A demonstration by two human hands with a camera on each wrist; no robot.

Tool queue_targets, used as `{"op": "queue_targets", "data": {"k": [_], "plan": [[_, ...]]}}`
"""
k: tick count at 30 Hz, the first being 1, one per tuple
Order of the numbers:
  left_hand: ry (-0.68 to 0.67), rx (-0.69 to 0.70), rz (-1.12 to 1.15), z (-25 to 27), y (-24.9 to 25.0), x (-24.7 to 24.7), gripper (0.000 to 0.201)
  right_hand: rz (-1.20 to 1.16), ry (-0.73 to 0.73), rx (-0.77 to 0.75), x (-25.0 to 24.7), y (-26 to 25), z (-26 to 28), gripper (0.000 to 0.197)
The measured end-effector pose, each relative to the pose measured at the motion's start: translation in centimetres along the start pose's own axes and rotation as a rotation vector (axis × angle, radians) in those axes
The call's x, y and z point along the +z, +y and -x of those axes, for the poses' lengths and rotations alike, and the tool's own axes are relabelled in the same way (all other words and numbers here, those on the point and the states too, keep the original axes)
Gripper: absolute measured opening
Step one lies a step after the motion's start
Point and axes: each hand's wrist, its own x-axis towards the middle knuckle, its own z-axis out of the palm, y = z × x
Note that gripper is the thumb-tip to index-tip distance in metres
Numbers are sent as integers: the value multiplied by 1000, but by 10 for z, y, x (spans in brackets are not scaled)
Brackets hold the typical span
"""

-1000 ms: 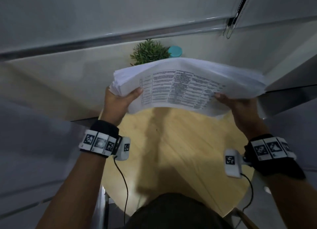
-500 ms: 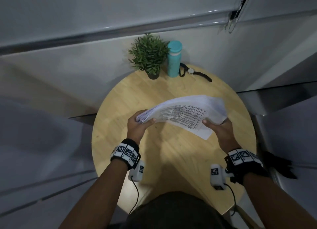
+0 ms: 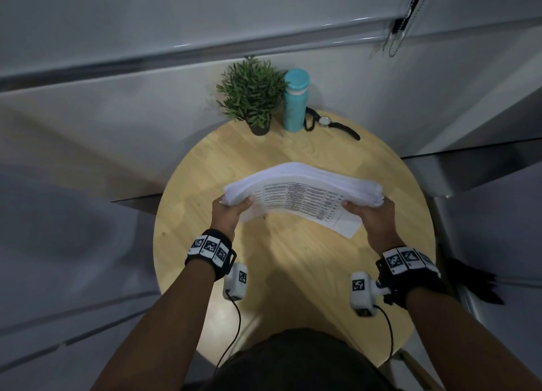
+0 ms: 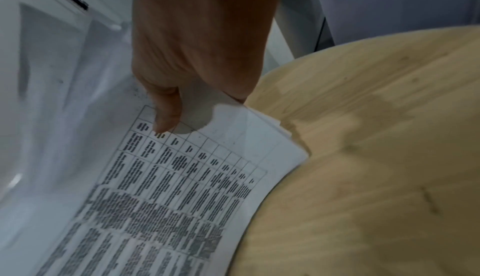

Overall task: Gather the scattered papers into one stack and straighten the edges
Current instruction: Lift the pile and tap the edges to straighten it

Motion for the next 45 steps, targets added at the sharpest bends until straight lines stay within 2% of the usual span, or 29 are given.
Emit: {"op": "queue_targets", "data": {"k": [3, 6, 8, 12, 15, 17, 20, 24, 27, 32, 35, 38, 40, 43, 45], "plan": [[30, 58, 95, 7, 11, 1, 21, -23, -1, -66, 5, -9, 3, 20], [52, 149, 162, 12, 16, -6, 24, -9, -24, -169, 6, -20, 1, 24], [50, 164, 149, 14, 11, -10, 28, 13, -31, -186, 7, -21, 1, 23], [43, 130, 85, 19, -1, -11, 31, -27, -24, -72, 14, -14, 3, 47], [63, 130, 116, 20, 1, -7, 18, -127, -4, -74, 16, -21, 5, 48], [102, 144, 178, 21, 7, -3, 12, -153, 18, -88, 18, -25, 5, 57], [182, 177, 184, 21, 14, 5, 29, -140, 136, -41, 24, -27, -2, 44], [240, 184, 217, 16, 16, 7, 33, -32, 274, 12, 25, -20, -10, 37], [216, 195, 202, 16, 17, 7, 26, 2, 319, -12, 23, -17, -8, 33], [192, 191, 126, 17, 15, 6, 15, 83, 283, -43, 24, -18, -3, 32], [198, 164, 122, 16, 15, 5, 22, 107, 290, -57, 21, -15, -5, 23], [170, 153, 83, 16, 14, 3, 21, 142, 251, -55, 18, -12, -6, 23], [83, 171, 62, 17, 12, 0, 25, 106, 216, -34, 18, -14, -3, 26], [-60, 173, -65, 13, 6, -7, 51, 84, 144, 10, 17, -13, 3, 36], [-58, 149, -174, 9, 2, -9, 46, 119, 79, 33, 11, -4, 2, 45]]}}
